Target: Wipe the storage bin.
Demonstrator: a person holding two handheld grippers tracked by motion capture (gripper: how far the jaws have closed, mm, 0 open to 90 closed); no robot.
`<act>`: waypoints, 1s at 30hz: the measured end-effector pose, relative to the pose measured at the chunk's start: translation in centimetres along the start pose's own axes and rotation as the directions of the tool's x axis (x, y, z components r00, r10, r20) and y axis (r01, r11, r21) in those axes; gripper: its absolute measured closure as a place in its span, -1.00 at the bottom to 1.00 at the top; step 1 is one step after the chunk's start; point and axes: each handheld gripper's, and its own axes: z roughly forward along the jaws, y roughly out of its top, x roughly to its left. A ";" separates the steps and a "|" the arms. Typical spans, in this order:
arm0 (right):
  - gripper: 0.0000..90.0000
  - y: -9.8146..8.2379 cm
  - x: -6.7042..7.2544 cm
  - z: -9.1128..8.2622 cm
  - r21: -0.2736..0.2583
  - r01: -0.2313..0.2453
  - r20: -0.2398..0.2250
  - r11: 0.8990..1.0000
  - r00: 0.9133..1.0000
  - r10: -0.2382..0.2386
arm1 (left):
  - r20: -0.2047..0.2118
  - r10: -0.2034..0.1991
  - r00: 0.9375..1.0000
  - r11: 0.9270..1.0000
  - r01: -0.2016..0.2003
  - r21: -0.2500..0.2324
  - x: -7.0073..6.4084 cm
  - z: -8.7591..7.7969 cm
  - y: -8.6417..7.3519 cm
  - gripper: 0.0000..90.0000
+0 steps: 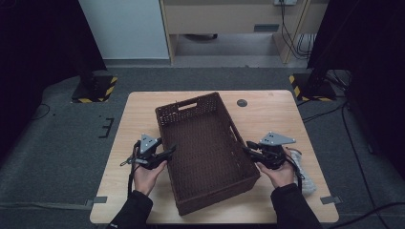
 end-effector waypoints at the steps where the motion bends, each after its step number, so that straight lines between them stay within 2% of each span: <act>1: 0.66 0.0 0.1 0.1 0.007 0.003 -0.008 1.000 1.000 -0.003 | 0.000 -0.002 1.000 1.000 0.002 0.000 0.0 -0.1 0.0 -0.21; 4: 0.67 -0.1 0.3 0.2 0.013 0.005 -0.003 1.000 1.000 -0.005 | 0.003 0.001 1.000 1.000 -0.001 0.001 0.0 -0.4 0.1 -0.21; 7: 0.69 -0.3 0.4 0.0 0.005 -0.003 -0.002 1.000 1.000 0.003 | 0.008 0.002 1.000 1.000 -0.002 -0.019 -0.3 -1.0 0.2 -0.24; 12: 0.70 -0.5 1.0 -0.5 0.007 -0.009 -0.010 1.000 1.000 0.009 | 0.011 0.025 1.000 1.000 -0.025 0.003 -0.8 -1.8 0.1 -0.20; 15: 0.69 -0.7 1.3 -0.8 0.003 -0.009 -0.012 1.000 1.000 0.009 | 0.011 0.022 1.000 0.999 -0.022 0.034 -0.8 -1.6 -0.2 -0.12; 18: 0.60 -0.5 1.2 -0.9 0.012 -0.001 -0.016 1.000 1.000 0.002 | 0.034 -0.017 0.999 0.999 0.016 0.031 -0.4 -1.4 -0.2 -0.03; 22: 0.38 0.1 0.6 -0.6 -0.031 -0.005 0.027 0.999 1.000 0.006 | 0.040 -0.016 0.999 0.999 0.015 0.029 -0.2 -0.9 0.0 0.03; 26: 0.35 0.1 0.3 0.1 -0.029 -0.010 0.046 1.000 0.999 0.012 | 0.038 -0.008 0.999 1.000 0.007 0.020 -0.1 0.0 0.2 0.06; 30: 0.42 -0.2 0.2 1.0 -0.028 -0.028 0.032 0.999 0.999 0.029 | 0.037 -0.002 0.999 1.000 0.001 0.019 0.0 0.2 0.3 0.07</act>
